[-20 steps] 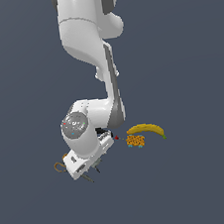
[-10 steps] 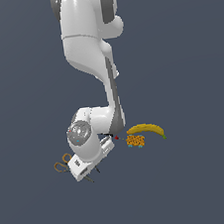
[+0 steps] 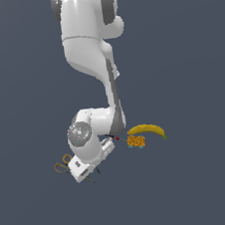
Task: Pick up a designated object from a clutter of objects.
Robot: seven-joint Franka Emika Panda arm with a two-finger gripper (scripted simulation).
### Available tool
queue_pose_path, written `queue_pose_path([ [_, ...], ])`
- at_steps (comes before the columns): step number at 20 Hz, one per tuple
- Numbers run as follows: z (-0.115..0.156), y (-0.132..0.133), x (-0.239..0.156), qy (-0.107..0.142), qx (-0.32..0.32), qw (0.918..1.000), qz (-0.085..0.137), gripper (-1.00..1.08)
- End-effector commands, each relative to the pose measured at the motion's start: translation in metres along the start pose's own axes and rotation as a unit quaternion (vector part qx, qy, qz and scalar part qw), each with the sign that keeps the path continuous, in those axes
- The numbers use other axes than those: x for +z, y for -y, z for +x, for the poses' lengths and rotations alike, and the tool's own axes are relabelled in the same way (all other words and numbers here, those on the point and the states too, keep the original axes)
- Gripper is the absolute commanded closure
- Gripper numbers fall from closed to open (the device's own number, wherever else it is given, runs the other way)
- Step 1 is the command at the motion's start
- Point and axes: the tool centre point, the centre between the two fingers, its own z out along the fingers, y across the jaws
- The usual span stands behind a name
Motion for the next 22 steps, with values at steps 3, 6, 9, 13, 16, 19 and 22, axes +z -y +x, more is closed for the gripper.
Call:
queue_pose_path([
  [3,0.0,0.0,0.0,0.0,0.0,1.0,0.0,1.08],
  [6,0.0,0.0,-0.002,0.0,0.0,1.0,0.0,1.08],
  [9,-0.003,0.001,-0.007,0.0,0.0,1.0,0.0,1.08],
  [13,-0.008,0.003,-0.021,0.0,0.0,1.0,0.0,1.08],
  [16,-0.015,0.005,-0.036,0.0,0.0,1.0,0.0,1.08],
  [19,-0.022,0.008,-0.055,0.0,0.0,1.0,0.0,1.08],
  [22,-0.032,0.011,-0.079,0.0,0.0,1.0,0.0,1.08],
])
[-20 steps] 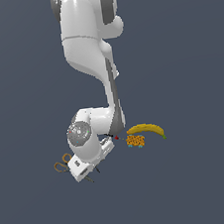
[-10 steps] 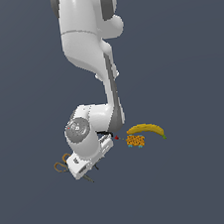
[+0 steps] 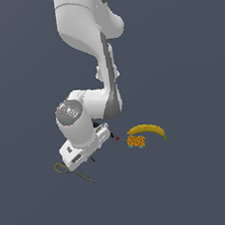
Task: Pick up a designated object from a clutter of objects.
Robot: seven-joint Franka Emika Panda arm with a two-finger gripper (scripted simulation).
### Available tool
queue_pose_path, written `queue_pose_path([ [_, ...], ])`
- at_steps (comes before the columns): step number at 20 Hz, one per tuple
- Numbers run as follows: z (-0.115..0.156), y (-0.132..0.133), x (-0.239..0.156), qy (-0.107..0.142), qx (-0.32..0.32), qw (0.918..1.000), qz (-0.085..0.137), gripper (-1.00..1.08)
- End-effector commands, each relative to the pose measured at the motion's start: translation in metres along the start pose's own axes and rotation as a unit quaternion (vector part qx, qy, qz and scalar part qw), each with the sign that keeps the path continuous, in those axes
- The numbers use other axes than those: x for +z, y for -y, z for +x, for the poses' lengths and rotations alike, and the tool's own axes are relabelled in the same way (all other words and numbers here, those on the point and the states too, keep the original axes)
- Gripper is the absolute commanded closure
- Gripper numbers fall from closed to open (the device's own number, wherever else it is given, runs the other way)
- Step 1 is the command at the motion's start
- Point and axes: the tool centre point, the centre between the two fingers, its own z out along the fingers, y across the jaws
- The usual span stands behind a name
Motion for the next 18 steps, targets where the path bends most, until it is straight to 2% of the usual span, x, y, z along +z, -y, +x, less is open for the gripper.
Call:
queue_pose_path([
  [1,-0.008,0.003,-0.021,0.0,0.0,1.0,-0.001,1.08],
  [18,-0.075,0.025,-0.193,-0.001,0.0,1.0,0.0,1.08],
])
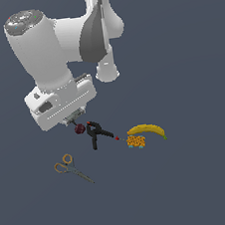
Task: Pick up a designated object from a clutter of objects.
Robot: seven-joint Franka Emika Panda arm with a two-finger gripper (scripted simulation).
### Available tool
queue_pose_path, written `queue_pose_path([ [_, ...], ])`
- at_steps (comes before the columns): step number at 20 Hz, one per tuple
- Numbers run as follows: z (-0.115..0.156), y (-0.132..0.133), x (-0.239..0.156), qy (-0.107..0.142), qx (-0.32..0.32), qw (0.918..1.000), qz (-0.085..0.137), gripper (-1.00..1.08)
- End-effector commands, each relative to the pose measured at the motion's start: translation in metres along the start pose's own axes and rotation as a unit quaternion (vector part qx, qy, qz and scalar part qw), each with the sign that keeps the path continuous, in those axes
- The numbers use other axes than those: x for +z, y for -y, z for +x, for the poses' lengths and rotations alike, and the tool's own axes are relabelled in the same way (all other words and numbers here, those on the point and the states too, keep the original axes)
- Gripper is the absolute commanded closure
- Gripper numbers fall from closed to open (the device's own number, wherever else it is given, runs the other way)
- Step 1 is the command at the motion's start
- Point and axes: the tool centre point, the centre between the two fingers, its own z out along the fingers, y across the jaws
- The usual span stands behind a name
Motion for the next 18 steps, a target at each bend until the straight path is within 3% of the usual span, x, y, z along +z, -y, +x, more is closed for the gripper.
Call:
queue_pose_path([
  [1,-0.01,0.004,-0.027,0.0,0.0,1.0,0.0,1.08],
  [10,-0.038,0.011,-0.102,0.0,0.0,1.0,0.0,1.08],
  [18,-0.049,0.013,-0.135,0.0,0.0,1.0,0.0,1.08],
])
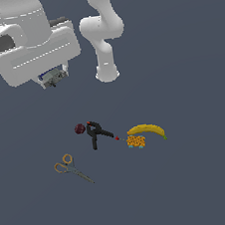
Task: Pick up a designated object from a clutter of objects.
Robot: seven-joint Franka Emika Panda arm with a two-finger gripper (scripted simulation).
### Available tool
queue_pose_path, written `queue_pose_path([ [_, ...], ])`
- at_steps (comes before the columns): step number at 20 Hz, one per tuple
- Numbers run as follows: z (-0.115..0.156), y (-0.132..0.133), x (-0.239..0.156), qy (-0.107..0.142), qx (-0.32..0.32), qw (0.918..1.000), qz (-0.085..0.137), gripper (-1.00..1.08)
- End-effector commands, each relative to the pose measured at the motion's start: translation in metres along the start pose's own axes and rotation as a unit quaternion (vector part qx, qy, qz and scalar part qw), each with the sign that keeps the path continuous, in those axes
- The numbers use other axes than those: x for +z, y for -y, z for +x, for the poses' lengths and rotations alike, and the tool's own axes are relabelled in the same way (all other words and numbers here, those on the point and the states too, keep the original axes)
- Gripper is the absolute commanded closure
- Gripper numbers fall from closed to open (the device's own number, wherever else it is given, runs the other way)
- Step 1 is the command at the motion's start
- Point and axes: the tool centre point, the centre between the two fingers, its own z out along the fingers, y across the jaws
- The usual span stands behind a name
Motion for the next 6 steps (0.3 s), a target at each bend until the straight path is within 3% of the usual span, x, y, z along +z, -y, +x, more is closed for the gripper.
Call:
queue_pose_path([
  [1,-0.0019,0.0003,-0.0057,0.0,0.0,1.0,0.0,1.08],
  [6,-0.0012,-0.0006,-0.0061,0.001,0.0,1.0,0.0,1.08],
])
